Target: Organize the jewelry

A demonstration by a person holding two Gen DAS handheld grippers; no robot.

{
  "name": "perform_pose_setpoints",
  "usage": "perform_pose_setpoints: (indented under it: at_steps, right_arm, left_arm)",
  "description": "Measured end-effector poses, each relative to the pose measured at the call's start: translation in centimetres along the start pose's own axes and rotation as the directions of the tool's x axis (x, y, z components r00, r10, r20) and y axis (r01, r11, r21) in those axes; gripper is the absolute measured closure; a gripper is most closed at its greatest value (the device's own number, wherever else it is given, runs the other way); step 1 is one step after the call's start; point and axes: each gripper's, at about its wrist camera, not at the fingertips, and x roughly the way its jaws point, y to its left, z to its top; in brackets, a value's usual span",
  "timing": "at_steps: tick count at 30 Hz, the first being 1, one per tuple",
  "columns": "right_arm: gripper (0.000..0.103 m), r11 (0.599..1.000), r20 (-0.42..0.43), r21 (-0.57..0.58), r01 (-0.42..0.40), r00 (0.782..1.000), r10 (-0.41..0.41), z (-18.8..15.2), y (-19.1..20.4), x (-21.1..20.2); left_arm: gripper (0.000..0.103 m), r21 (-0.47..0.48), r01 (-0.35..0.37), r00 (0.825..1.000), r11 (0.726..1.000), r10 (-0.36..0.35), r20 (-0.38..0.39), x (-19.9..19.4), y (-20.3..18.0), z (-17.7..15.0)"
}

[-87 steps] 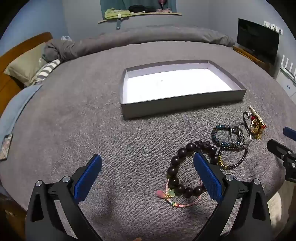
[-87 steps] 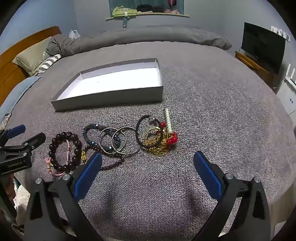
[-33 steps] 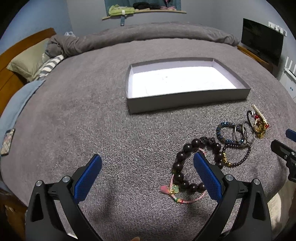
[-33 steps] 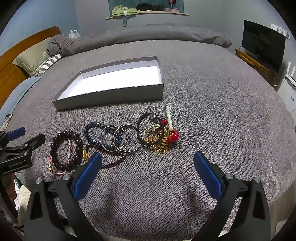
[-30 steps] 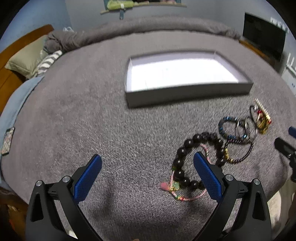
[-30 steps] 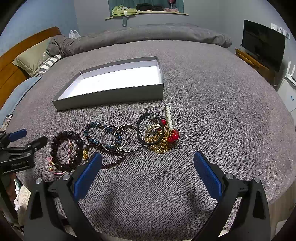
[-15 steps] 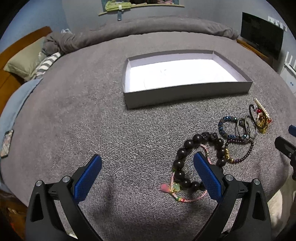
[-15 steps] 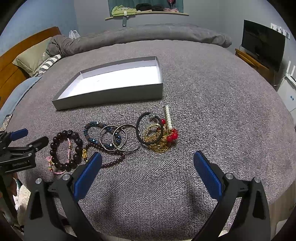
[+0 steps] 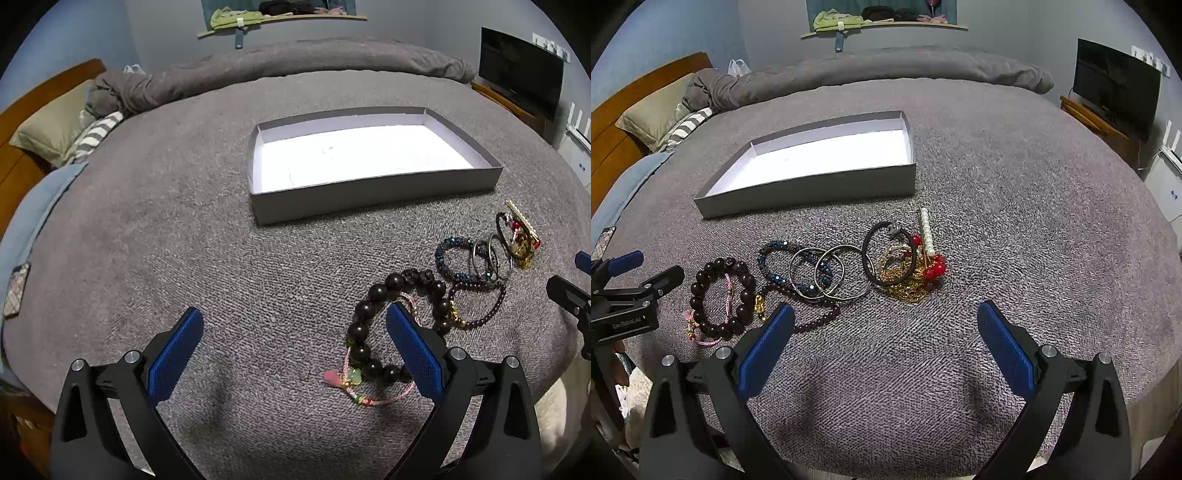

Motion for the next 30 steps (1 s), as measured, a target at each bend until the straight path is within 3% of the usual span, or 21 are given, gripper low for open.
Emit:
perform_pose_setpoints:
  at_steps: [4,7,9,11,16,20,23,25,26,27,29,30]
  right_arm:
    - [0.005,1.000,0.001,-0.001,0.000,1.000,0.000,0.0,-0.1,0.0]
    - [0.005,1.000,0.008,-0.009,0.007,1.000,-0.007,0.0,-0.2,0.0]
    - [0.005,0.999,0.028,-0.022,0.028,0.999,-0.028,0.2,-0.5,-0.3]
    - [0.005,0.999,0.042,-0.026,0.037,0.998,-0.035,0.4,-1.0,-0.4]
    - [0.005,0.998,0.076,-0.037,0.056,0.996,-0.054,0.7,-2.1,-0.9]
    - [0.005,0.997,0.082,-0.063,0.045,0.996,-0.040,0.6,-2.3,-0.9]
    - [0.006,0.998,0.083,-0.051,0.023,0.996,-0.019,0.6,-2.6,-0.8]
    - [0.013,0.999,0.078,-0.046,0.017,0.997,-0.013,0.6,-2.7,-0.7]
    - [0.020,0.999,0.073,-0.046,0.012,0.997,-0.009,0.5,-2.7,-0.6]
    - [0.023,0.999,0.068,-0.047,0.009,0.998,-0.006,0.5,-2.7,-0.6]
    - [0.026,0.999,0.064,-0.051,0.002,0.998,0.001,0.3,-2.7,-0.5]
    - [0.027,0.999,0.063,-0.051,0.002,0.998,0.001,0.3,-2.6,-0.5]
  left_arm:
    - [0.003,-0.010,0.016,1.000,1.000,-0.015,0.003,0.0,0.2,0.0]
    - [0.003,0.009,-0.011,0.996,1.000,0.010,0.093,-0.7,0.2,-0.2]
    - [0.003,0.002,0.037,0.987,0.999,-0.037,0.155,-1.4,0.8,-0.4]
    - [0.003,-0.023,0.148,0.972,0.989,-0.142,0.187,-1.8,2.0,-0.5]
    - [0.003,-0.001,0.182,0.970,0.983,-0.179,0.163,-1.8,2.6,-0.5]
    - [0.003,0.074,0.152,0.973,0.986,-0.162,0.163,-1.6,1.8,-1.0]
    - [0.006,0.126,0.194,0.969,0.973,-0.210,0.130,-0.9,0.8,-1.3]
    - [0.008,0.162,0.208,0.967,0.965,-0.227,0.114,-0.4,0.0,-1.6]
    - [0.016,0.178,0.211,0.968,0.961,-0.231,0.099,-0.1,-0.4,-1.7]
    - [0.035,0.192,0.214,0.968,0.958,-0.234,0.089,0.1,-0.7,-1.8]
    - [0.059,0.218,0.237,0.965,0.947,-0.255,0.058,0.6,-1.2,-1.9]
    - [0.063,0.216,0.243,0.964,0.946,-0.260,0.053,0.8,-1.2,-2.0]
